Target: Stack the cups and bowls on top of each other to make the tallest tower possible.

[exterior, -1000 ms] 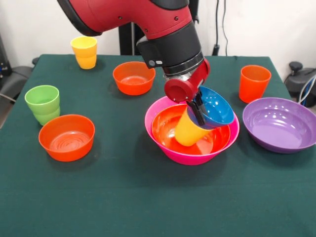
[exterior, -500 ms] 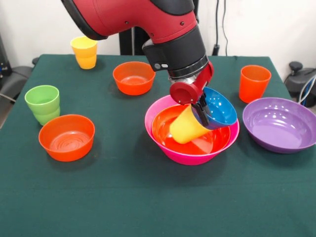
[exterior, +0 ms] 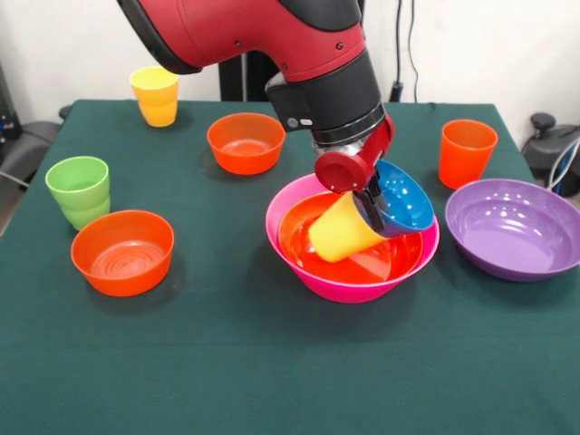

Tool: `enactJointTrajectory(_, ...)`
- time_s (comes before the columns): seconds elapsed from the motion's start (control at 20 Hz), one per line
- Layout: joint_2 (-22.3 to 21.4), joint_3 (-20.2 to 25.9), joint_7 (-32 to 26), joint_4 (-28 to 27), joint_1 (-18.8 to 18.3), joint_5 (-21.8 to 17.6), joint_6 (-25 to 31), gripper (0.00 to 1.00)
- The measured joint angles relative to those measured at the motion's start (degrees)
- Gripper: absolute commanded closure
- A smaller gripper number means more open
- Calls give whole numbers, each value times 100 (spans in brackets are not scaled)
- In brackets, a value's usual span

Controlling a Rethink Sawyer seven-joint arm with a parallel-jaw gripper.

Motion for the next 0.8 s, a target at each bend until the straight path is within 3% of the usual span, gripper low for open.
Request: enactJointTrajectory(0.8, -288, -154, 0, -50, 9, -83, 2, 100)
